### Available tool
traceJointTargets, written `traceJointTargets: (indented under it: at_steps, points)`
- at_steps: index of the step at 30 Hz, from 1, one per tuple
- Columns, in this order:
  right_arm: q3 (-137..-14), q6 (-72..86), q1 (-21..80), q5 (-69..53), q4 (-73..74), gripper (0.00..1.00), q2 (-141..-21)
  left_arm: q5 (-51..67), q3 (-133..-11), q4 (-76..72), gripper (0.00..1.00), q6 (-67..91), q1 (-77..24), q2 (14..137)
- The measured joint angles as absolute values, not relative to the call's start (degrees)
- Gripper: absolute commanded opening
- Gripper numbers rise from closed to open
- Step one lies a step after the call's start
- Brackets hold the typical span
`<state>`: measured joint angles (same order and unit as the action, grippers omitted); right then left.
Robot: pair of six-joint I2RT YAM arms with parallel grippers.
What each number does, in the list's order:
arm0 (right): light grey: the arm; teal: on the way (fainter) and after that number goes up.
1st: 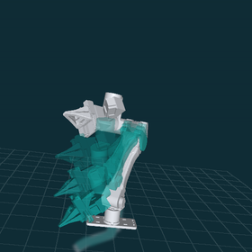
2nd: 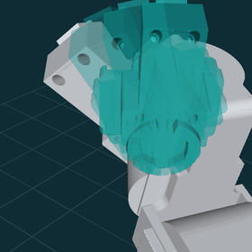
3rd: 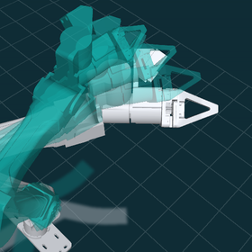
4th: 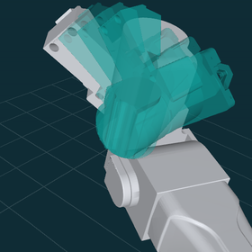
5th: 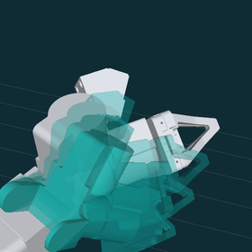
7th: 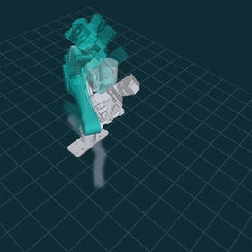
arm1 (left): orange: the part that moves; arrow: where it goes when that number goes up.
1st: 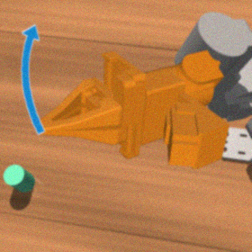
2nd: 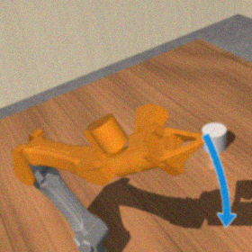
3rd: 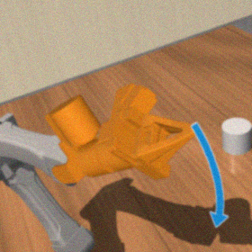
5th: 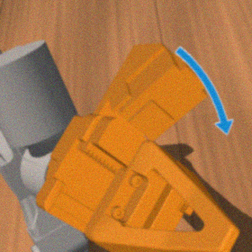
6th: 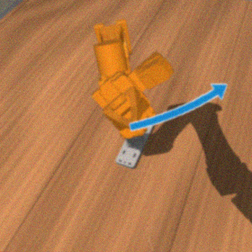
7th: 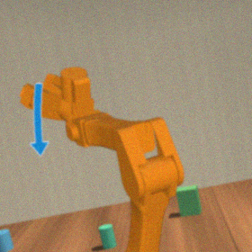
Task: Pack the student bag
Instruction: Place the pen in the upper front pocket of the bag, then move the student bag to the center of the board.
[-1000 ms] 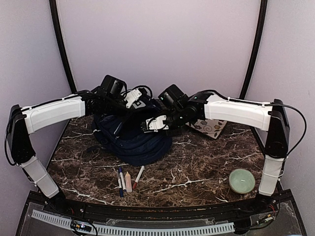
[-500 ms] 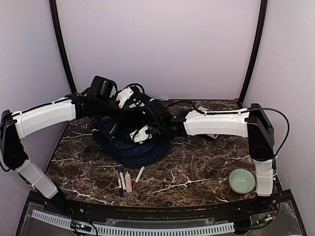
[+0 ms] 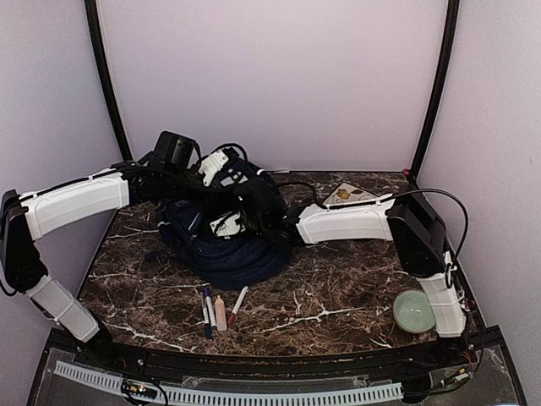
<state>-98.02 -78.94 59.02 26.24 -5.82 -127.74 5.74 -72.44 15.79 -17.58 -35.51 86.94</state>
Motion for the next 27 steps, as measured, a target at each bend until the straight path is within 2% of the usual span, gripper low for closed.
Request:
traceJointTargets:
  at_steps: [5, 10, 20, 27]
  points:
    - [-95.6, -75.9, 58.8, 25.0, -7.4, 0.42, -125.6, 5.4, -72.2, 15.0, 0.00, -17.6, -35.5, 86.8]
    - [-95.2, -73.3, 58.8, 23.9, -1.3, 0.42, -121.6, 5.0, -72.1, 14.6, 0.00, -17.6, -35.5, 86.8]
    - [-97.1, -72.1, 59.2, 23.7, 27.4, 0.42, -112.9, 4.5, -71.9, 13.7, 0.00, -17.4, -34.7, 86.8]
    - [-97.2, -71.9, 59.9, 23.7, 40.5, 0.42, -110.9, 4.9, -71.9, 13.4, 0.00, -16.9, -34.3, 86.8]
